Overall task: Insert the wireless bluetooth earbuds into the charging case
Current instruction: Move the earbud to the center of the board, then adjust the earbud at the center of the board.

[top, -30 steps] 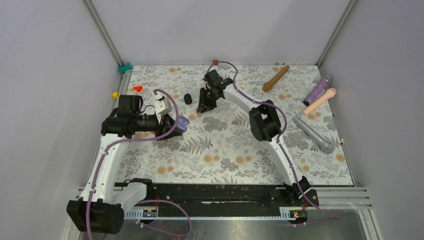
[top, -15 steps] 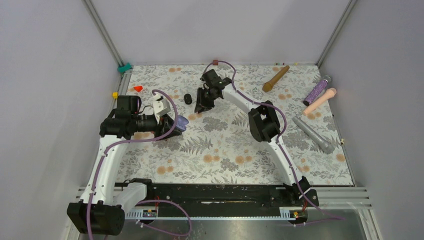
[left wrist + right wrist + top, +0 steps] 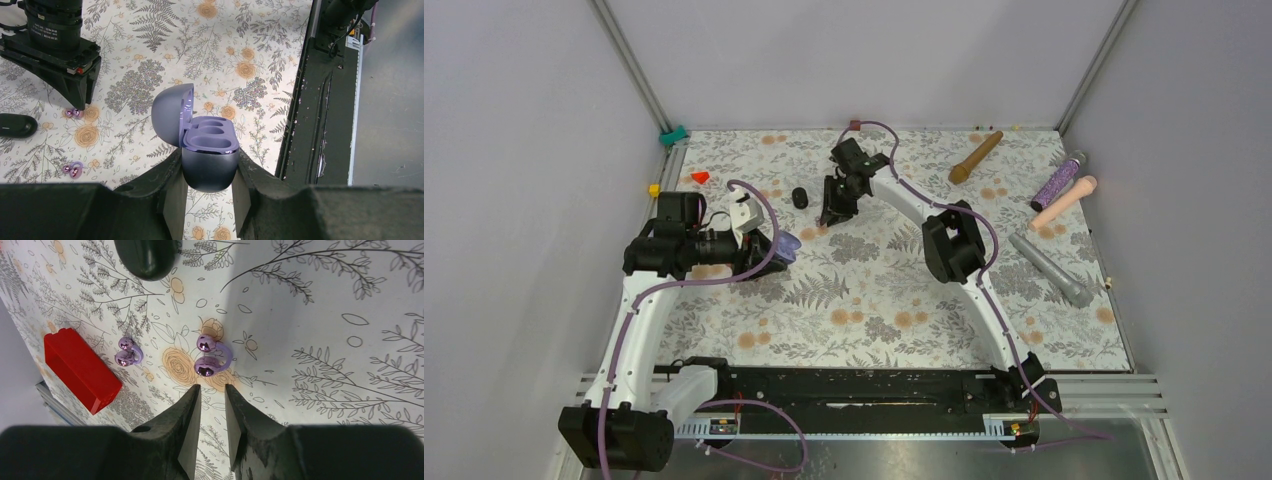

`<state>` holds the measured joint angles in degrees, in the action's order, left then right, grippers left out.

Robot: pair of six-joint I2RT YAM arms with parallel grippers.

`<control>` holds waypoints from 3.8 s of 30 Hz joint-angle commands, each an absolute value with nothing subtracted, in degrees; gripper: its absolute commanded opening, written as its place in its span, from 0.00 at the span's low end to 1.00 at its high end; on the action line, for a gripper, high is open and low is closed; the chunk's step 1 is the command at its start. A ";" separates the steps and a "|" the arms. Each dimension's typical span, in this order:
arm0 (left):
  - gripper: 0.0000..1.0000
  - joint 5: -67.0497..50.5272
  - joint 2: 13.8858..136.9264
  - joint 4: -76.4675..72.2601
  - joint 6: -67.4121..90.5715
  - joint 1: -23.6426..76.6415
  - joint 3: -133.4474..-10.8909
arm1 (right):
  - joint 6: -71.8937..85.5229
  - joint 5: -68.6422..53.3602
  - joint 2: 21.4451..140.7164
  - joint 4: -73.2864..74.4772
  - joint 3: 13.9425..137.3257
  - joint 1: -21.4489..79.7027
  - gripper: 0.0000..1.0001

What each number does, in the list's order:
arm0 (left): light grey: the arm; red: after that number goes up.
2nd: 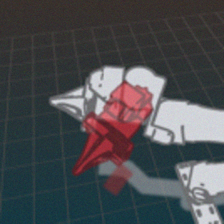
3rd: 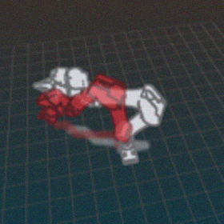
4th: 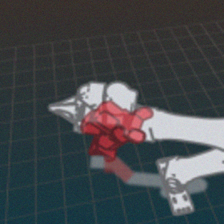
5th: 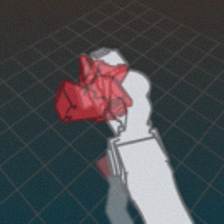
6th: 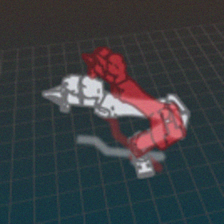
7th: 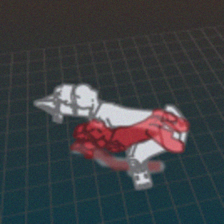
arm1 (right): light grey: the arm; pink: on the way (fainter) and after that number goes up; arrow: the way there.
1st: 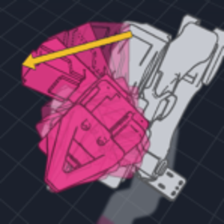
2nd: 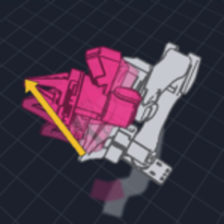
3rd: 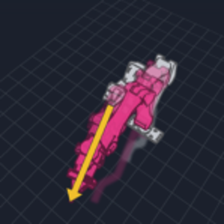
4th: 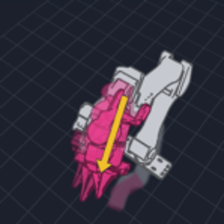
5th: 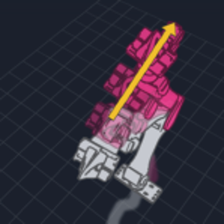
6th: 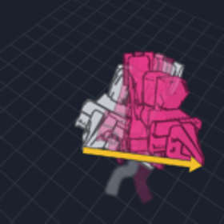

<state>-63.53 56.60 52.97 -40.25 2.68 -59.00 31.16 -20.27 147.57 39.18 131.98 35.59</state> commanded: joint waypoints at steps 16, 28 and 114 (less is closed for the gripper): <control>0.00 -66.83 57.22 53.95 -42.81 2.11 -60.45 | 32.15 -15.21 148.30 41.80 134.81 35.30 0.25; 0.00 -66.93 57.19 54.78 -43.19 2.02 -60.96 | 30.52 -11.34 149.18 42.10 137.19 36.86 0.28; 0.00 -69.58 55.46 56.96 -44.34 0.02 -61.37 | 12.67 3.10 153.28 42.11 146.99 47.00 0.61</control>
